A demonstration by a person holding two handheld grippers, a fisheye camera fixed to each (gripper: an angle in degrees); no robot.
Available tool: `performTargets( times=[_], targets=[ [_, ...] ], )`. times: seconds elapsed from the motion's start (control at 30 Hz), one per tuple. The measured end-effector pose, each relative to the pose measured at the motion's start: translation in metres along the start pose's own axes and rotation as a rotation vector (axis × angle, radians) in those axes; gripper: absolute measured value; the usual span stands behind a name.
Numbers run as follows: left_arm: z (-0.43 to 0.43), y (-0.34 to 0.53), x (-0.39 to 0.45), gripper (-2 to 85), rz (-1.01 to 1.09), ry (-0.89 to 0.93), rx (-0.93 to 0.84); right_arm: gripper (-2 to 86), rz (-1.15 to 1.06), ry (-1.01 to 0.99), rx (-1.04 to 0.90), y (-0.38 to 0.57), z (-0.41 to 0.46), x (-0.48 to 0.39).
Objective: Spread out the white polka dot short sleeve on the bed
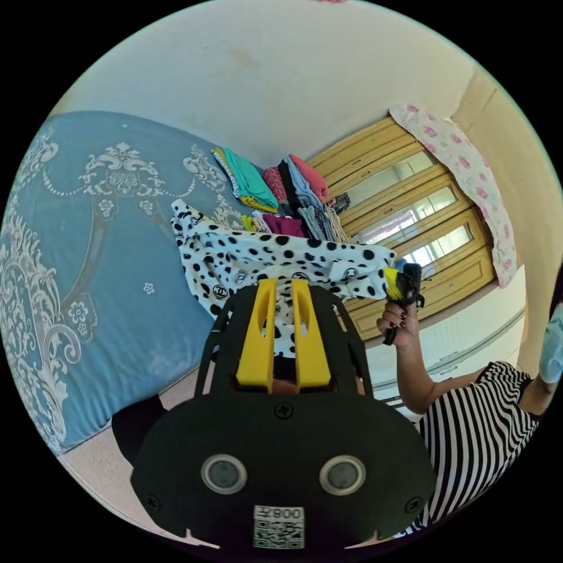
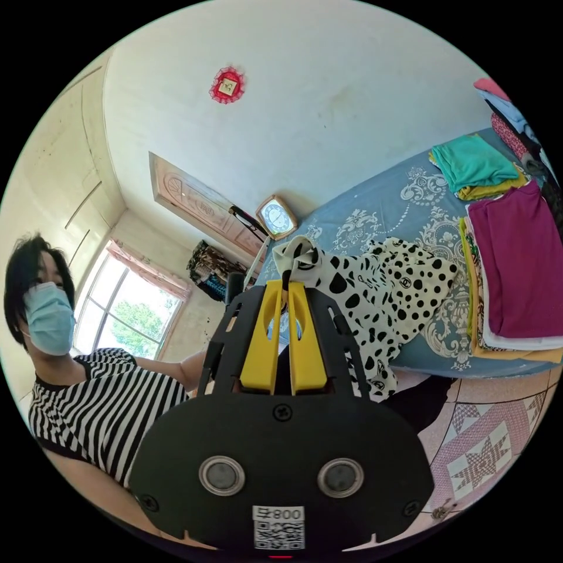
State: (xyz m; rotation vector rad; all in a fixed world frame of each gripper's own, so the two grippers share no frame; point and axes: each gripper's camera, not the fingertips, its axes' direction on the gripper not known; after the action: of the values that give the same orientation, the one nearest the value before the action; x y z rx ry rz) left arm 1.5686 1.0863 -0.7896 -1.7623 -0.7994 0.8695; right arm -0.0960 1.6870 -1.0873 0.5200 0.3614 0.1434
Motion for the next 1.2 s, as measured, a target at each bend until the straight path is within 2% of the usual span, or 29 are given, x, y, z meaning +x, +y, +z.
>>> performTargets(
  times=[0.23,0.43,0.6,0.7,0.93,1.2],
  targets=[
    [0.002,-0.023,-0.047,9.1,-0.164,0.049,-0.027,1.3,-0.009,-0.061,0.039,-0.004,-0.035,-0.022],
    [0.004,-0.048,-0.096,11.8,-0.423,0.148,-0.016,1.4,0.006,-0.094,0.045,-0.008,-0.047,-0.032],
    [0.0,-0.044,-0.126,12.4,-0.692,0.352,0.102,1.4,0.023,-0.146,0.054,-0.012,-0.053,-0.035],
    [-0.007,-0.046,-0.128,11.8,-0.764,0.349,0.127,1.4,0.027,-0.164,0.056,-0.014,-0.058,-0.04],
    [-0.03,-0.056,-0.104,4.0,-0.739,0.361,0.148,1.4,0.025,-0.151,0.031,-0.015,-0.067,-0.059],
    [-0.135,-0.031,-0.018,1.5,-0.567,0.518,0.3,1.3,-0.004,-0.155,0.087,-0.006,-0.094,-0.094]
  ],
)
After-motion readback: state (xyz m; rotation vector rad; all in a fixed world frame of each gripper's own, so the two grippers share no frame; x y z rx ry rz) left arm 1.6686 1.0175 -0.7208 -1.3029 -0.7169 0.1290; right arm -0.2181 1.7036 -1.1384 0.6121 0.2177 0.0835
